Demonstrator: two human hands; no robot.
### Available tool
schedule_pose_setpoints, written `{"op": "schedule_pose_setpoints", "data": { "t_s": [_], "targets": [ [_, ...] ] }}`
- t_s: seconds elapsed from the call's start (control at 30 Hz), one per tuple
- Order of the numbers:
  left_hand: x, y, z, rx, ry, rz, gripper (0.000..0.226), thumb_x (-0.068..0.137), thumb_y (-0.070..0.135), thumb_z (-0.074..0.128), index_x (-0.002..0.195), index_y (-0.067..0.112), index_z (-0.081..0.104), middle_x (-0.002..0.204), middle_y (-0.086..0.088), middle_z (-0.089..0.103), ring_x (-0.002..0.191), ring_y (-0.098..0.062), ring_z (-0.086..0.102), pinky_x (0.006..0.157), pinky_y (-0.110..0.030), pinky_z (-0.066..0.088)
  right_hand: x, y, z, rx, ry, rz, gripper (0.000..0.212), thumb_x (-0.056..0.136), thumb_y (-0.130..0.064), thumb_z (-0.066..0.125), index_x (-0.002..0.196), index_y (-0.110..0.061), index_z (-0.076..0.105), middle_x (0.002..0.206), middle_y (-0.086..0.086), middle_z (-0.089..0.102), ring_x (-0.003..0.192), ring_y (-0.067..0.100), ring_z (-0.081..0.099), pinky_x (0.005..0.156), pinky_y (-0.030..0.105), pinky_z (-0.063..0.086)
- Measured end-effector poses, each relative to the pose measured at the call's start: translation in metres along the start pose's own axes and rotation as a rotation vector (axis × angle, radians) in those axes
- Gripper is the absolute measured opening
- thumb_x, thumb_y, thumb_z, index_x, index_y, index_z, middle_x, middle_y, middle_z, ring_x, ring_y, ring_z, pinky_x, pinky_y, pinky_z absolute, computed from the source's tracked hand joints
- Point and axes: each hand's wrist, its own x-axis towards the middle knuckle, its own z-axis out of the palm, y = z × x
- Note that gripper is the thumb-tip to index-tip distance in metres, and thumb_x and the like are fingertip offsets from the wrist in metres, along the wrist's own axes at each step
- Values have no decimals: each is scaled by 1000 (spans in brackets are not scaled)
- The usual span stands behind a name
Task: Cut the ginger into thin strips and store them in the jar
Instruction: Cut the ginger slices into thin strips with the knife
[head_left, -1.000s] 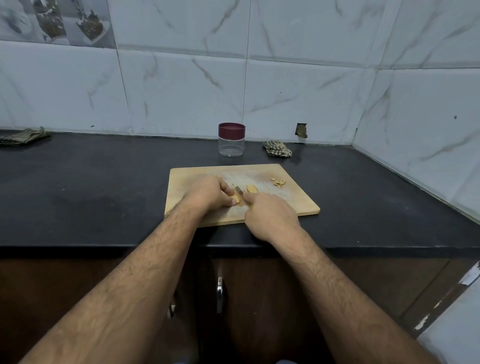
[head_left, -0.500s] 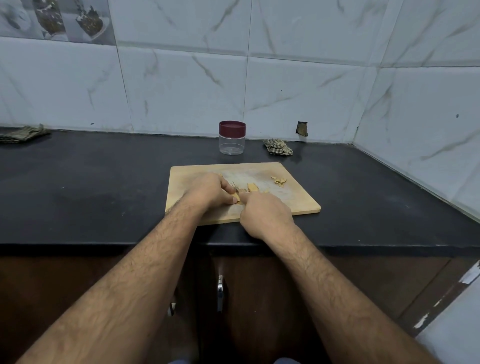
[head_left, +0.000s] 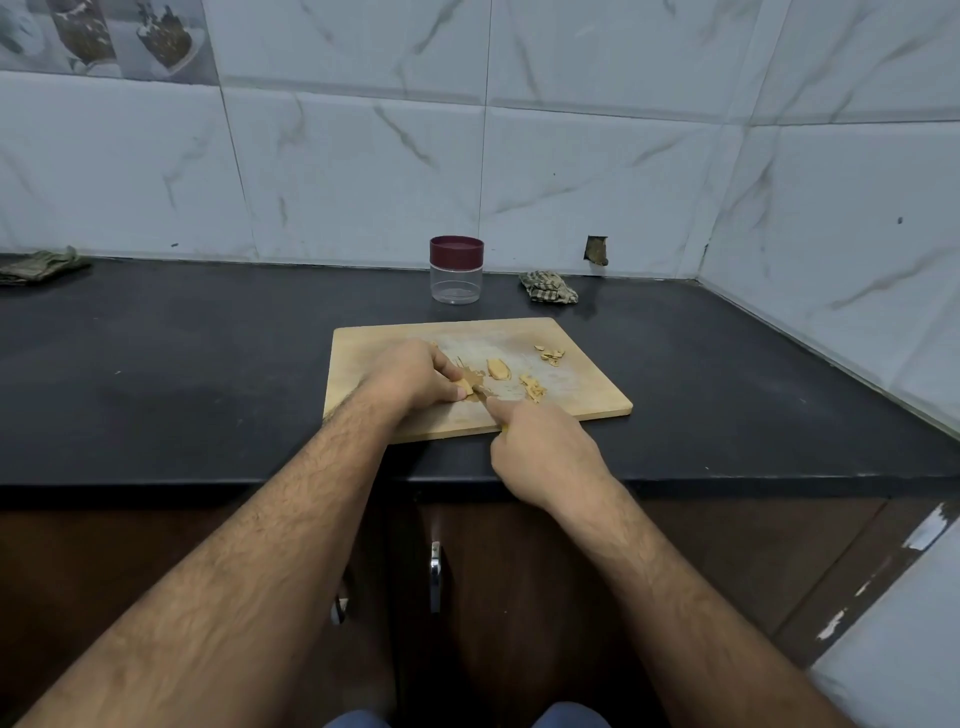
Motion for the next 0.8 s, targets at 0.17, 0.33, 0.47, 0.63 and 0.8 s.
{"op": "schedule_pose_setpoints", "data": {
  "t_s": [0.17,0.33,0.47,0.63,0.8],
  "targets": [
    [1,-2,0,-5,0,-2,17,73,39,85,85,36,72,98,14,69,101,-8,60,89,-29,50,9,-1,0,55,29,-5,57,95,-13,42,149,-31,41,146,1,51,132,24,45,99,36,45],
    [1,-2,0,-11,3,12,23,74,37,85,95,32,75,98,15,67,103,-8,59,90,-27,48,21,-8,2,9,36,-26,56,93,-12,45,145,-31,45,140,4,56,126,26,50,96,36,46],
    [2,-3,1,-5,7,22,23,75,38,84,95,32,76,103,15,67,108,-6,58,92,-28,48,26,-9,5,-30,46,-38,52,92,-12,45,140,-31,49,133,4,59,122,26,53,92,37,47],
    [5,-5,2,-6,8,26,19,74,38,85,89,34,74,101,18,67,109,-5,58,91,-27,48,29,-10,4,-49,33,-50,42,93,-11,43,130,-28,54,125,4,61,114,26,56,77,31,41],
    [5,-5,2,-1,6,25,17,74,39,84,85,36,71,99,15,69,106,-6,59,90,-28,48,28,-15,2,-78,30,-46,44,95,-12,42,134,-26,53,127,5,60,116,26,55,77,32,39]
  ]
}}
